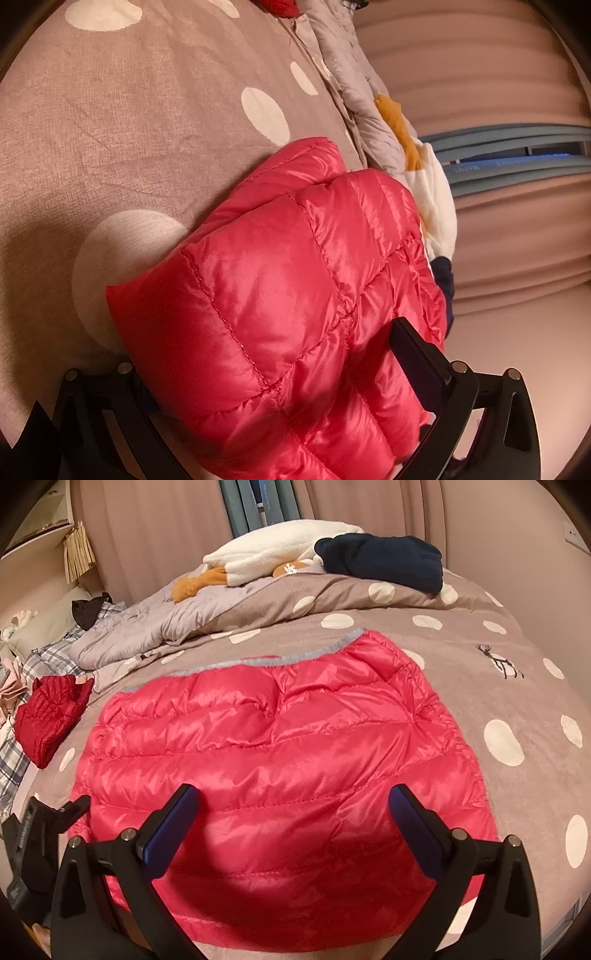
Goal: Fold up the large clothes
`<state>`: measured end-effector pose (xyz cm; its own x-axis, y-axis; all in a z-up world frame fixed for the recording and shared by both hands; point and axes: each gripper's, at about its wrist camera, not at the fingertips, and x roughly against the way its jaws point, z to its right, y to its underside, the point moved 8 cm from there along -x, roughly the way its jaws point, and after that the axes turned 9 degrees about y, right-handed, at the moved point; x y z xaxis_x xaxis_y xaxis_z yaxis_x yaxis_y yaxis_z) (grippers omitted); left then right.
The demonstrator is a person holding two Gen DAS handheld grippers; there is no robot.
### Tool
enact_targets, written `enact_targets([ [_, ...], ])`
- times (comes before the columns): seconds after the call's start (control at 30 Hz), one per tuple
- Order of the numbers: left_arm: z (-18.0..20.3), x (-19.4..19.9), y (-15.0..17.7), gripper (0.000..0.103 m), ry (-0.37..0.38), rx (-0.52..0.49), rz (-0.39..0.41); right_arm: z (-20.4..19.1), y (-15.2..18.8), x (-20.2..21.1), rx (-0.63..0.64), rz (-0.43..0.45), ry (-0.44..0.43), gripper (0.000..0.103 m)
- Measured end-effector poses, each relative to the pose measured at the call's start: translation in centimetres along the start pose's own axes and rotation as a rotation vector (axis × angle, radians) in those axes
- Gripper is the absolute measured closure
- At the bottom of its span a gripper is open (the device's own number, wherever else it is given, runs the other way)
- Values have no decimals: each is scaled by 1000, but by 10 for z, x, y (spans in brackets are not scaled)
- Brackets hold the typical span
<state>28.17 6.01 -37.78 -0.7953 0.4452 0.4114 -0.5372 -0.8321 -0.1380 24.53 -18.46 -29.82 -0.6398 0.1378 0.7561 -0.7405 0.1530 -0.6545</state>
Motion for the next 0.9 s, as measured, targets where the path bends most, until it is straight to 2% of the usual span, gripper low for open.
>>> enact_targets([
  [0.13,1,-1,3,1,-12,-27,-7,-5,17,-46,108,-91,80,0],
  [0.2,1,-3,5,1,-19,-50,-10,-10,19,-59,176,-75,120,0],
  [0.27,2,-4,5,1,-25,-71,-9,-13,19,-67,191,-69,148,0],
  [0.43,2,-7,4,1,-40,-102,-9,-13,17,-75,188,-55,149,0],
  [0.63,3,-13,7,1,-85,-157,7,-8,19,-55,133,-2,117,0],
  [0.77,4,-15,7,1,-100,-162,16,20,9,-21,-19,-21,41,2],
  [0.83,4,-16,5,1,-100,-145,18,36,0,1,-76,22,9,1],
  [0.9,4,-17,3,1,-99,-141,23,60,-7,20,-117,71,32,0],
])
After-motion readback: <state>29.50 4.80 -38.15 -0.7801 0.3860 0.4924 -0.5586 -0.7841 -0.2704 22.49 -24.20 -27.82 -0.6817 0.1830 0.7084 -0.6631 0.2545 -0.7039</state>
